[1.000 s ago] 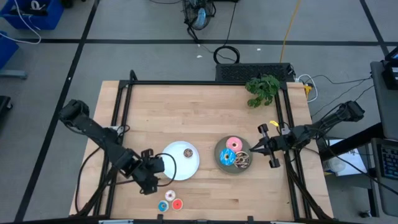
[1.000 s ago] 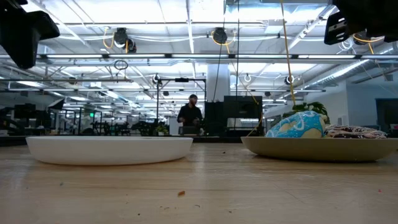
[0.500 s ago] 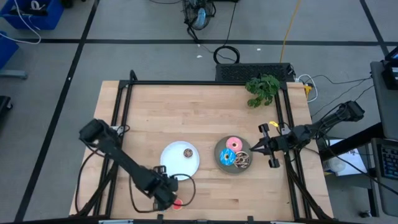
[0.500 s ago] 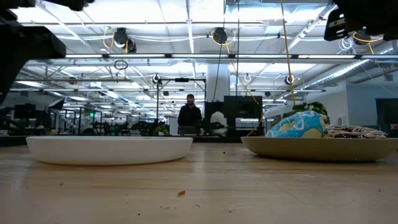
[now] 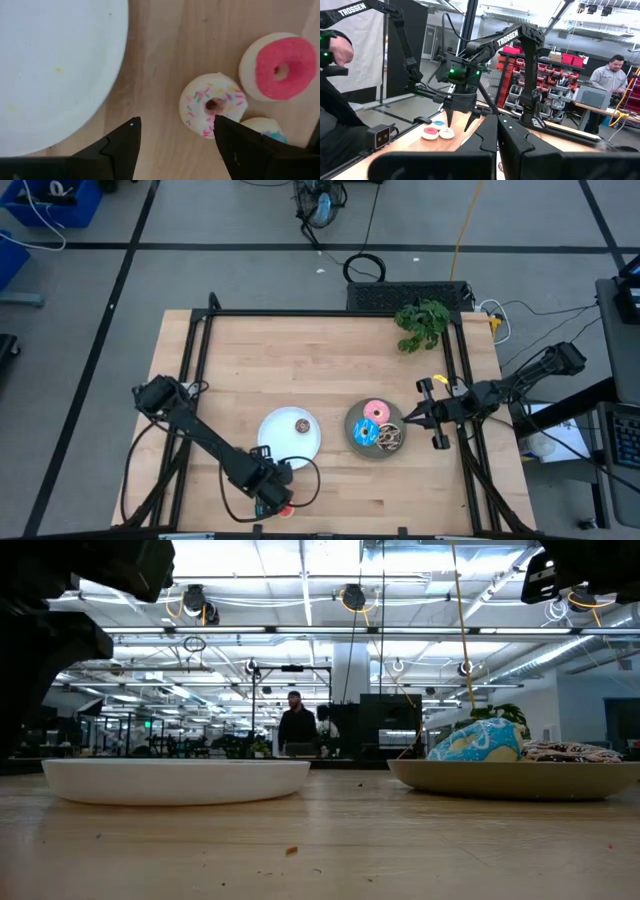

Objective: Pick & Place donuts
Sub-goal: Put the small white donut on the white plate

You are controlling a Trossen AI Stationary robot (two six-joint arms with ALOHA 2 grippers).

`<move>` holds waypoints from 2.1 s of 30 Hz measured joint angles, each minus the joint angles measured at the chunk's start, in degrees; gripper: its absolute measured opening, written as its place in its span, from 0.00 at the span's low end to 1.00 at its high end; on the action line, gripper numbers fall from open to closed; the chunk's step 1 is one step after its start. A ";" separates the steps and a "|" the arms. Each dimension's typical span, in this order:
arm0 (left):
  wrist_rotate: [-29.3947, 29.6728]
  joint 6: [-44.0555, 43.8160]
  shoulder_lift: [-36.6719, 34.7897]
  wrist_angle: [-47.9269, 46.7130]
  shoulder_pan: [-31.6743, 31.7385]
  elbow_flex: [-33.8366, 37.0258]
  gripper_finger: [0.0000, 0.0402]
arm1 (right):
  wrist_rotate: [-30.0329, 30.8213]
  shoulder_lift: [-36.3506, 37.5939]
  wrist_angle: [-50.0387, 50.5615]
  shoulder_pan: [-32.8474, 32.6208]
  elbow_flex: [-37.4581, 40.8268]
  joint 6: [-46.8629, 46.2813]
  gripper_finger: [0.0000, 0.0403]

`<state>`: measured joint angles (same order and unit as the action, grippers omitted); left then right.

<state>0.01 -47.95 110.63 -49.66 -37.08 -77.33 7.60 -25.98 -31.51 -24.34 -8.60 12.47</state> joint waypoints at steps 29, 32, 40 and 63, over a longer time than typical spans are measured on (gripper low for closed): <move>-2.24 -3.38 4.11 4.16 0.37 1.61 0.62 | -0.15 -0.01 -0.62 0.00 0.00 -0.72 0.00; -2.19 -3.17 4.17 4.40 0.37 1.63 0.62 | -0.15 -0.02 -0.76 0.00 0.00 -0.68 0.00; -2.26 -2.56 4.30 4.90 0.44 1.75 0.49 | -0.17 -0.02 -0.79 0.00 0.00 -0.66 0.00; -0.43 10.78 -10.17 -5.77 4.73 -2.67 0.04 | -0.17 -0.02 -0.79 0.00 0.00 0.20 0.00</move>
<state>-0.42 -37.16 100.46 -55.43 -32.35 -80.00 7.42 -26.00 -32.29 -24.34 -8.60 12.67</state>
